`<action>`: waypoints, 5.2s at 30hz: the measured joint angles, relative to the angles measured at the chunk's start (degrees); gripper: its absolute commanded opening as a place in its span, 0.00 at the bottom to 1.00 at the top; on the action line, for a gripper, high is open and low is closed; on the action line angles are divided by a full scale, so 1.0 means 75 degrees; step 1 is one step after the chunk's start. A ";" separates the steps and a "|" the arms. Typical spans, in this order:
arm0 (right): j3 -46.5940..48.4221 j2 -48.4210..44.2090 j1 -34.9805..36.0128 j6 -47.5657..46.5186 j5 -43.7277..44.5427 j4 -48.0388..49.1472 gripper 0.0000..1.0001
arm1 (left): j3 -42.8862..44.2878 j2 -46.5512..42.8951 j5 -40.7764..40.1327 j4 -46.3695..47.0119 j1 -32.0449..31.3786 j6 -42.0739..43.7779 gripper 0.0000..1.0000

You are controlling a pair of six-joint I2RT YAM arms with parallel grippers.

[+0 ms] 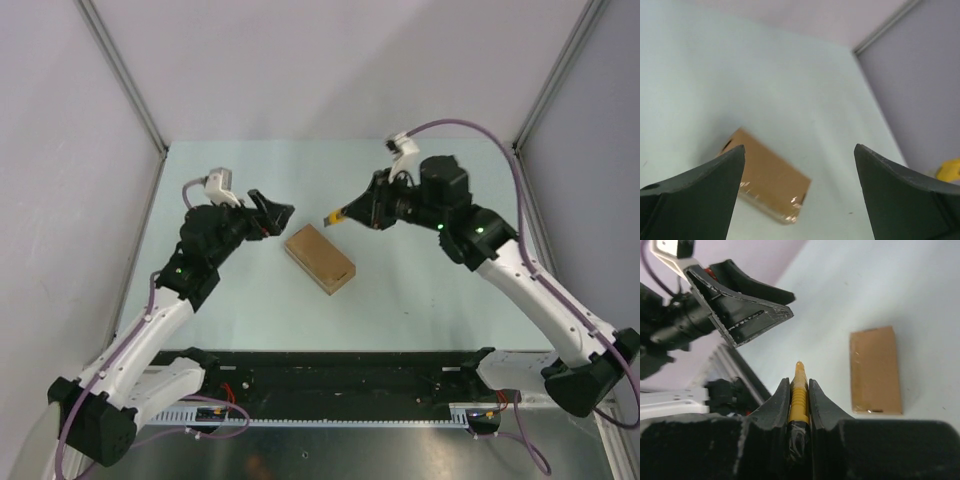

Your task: Unpack the express box

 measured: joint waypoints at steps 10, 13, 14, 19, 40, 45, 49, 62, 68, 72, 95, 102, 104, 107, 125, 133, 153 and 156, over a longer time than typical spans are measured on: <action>-0.1536 0.0705 0.0839 -0.0673 0.1804 0.0122 0.00 | -0.0714 0.1037 -0.0615 -0.0863 0.0583 -0.0210 0.92; -0.1813 0.0714 0.0892 -0.0682 0.2124 0.0152 0.00 | -0.0609 0.1918 -0.0574 -0.0860 0.0979 -0.0224 0.88; -0.1909 0.0714 0.0930 -0.0682 0.2209 0.0207 0.00 | -0.0539 0.2235 -0.0548 -0.0877 0.1084 -0.0224 0.86; -0.2430 0.0621 0.1172 -0.0679 0.2736 0.0344 0.00 | -0.0090 0.3777 0.0000 -0.0895 0.1373 -0.0224 0.81; -0.3072 0.0420 0.1708 -0.0688 0.3701 0.1323 0.00 | 0.0519 0.5820 0.2314 0.0087 0.1096 -0.0332 0.55; -0.3072 0.0597 0.1705 -0.0691 0.3704 0.1504 0.00 | 0.1227 0.6467 0.2585 0.0125 0.0944 -0.0187 0.54; -0.3075 0.0769 0.1705 -0.0697 0.3762 0.1644 0.00 | 0.1734 0.6918 0.2757 0.0213 0.0761 -0.0134 0.52; -0.3072 0.1626 0.2296 -0.0650 0.5473 0.3089 0.00 | 0.1635 0.6359 0.2369 0.0178 0.0676 0.0428 0.76; -0.2856 0.2095 0.2585 -0.0376 0.6353 0.3153 0.00 | 0.1606 0.5916 0.2404 0.0245 0.0772 0.0612 0.60; -0.2757 0.2212 0.2614 -0.0312 0.6709 0.3171 0.00 | 0.1609 0.6076 0.2550 0.0236 0.0793 0.0612 0.58; -0.2296 0.3503 0.2725 -0.0726 0.6828 0.4430 0.00 | 0.2401 0.7426 0.2763 0.0166 0.0793 0.0720 0.40; -0.2075 0.3829 0.2710 -0.0816 0.6834 0.4607 0.00 | 0.2562 0.7528 0.2801 0.0119 0.0801 0.0813 0.30; -0.2025 0.3902 0.2710 -0.0828 0.6840 0.4645 0.00 | 0.2597 0.7568 0.2830 0.0119 0.0807 0.0848 0.29; -0.1935 0.4028 0.2710 -0.0836 0.6886 0.4669 0.00 | 0.2597 0.7571 0.2856 0.0122 0.0822 0.0877 0.28; -0.1696 0.4436 0.2562 -0.0839 0.7233 0.4704 0.00 | 0.2597 0.7592 0.2964 0.0128 0.0868 0.0930 0.27; -0.1690 0.4590 0.2428 -0.0804 0.7198 0.4695 0.00 | 0.2597 0.7615 0.3008 0.0152 0.0877 0.0930 0.27; -0.1527 0.4704 0.2396 -0.0664 0.7026 0.4724 0.00 | 0.2614 0.7650 0.3060 0.0216 0.0886 0.0927 0.21; -0.1466 0.4785 0.2396 -0.0664 0.7032 0.4715 0.00 | 0.2614 0.7650 0.3063 0.0221 0.0886 0.0927 0.21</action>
